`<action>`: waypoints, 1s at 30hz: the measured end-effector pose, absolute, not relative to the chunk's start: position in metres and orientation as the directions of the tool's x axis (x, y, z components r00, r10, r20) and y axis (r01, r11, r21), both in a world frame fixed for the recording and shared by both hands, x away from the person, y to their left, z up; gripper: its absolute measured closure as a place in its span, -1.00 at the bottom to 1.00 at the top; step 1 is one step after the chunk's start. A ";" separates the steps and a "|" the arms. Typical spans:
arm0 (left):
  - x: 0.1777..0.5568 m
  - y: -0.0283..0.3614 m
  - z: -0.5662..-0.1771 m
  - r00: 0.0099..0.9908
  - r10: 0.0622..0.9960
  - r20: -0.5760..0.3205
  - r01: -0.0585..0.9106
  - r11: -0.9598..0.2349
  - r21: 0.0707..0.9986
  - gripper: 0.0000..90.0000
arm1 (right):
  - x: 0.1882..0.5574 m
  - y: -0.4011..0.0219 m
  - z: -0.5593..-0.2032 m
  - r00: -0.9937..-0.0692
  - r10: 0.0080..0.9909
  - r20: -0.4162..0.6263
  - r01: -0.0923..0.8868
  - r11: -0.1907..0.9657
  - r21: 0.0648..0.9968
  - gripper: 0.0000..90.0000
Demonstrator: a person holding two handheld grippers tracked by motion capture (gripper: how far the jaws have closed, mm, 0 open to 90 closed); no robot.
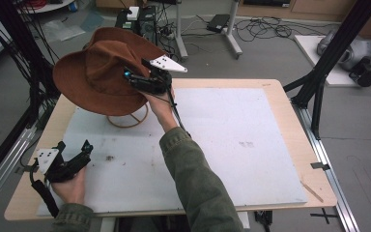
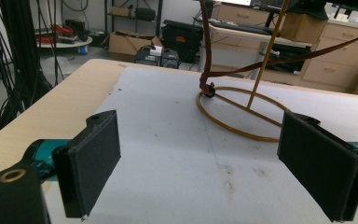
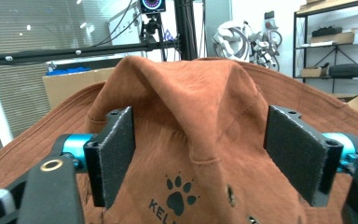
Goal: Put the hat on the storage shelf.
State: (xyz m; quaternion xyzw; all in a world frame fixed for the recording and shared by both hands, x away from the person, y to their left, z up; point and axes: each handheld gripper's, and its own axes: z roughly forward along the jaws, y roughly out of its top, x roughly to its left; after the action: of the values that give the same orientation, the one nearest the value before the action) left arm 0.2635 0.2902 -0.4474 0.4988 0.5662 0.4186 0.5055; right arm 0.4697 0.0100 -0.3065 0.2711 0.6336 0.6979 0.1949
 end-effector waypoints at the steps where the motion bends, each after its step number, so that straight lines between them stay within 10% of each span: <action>1: 0.263 0.291 -0.447 0.006 0.988 -0.157 0.138 0.155 0.978 -0.70 | 0.469 0.008 -0.305 -0.774 0.619 0.131 0.074 -0.117 0.990 -0.48; 30: 0.261 0.291 -0.446 0.006 0.989 -0.146 0.132 0.144 0.981 -0.70 | 0.433 -0.088 -0.318 -0.679 0.731 0.074 0.044 -0.060 0.997 -0.65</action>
State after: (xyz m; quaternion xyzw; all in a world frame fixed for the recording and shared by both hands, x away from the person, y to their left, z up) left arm 0.2609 0.2907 -0.4460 0.4978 0.5630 0.4244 0.5051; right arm 0.4332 -0.0881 -0.3179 0.3052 0.6344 0.6610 0.2597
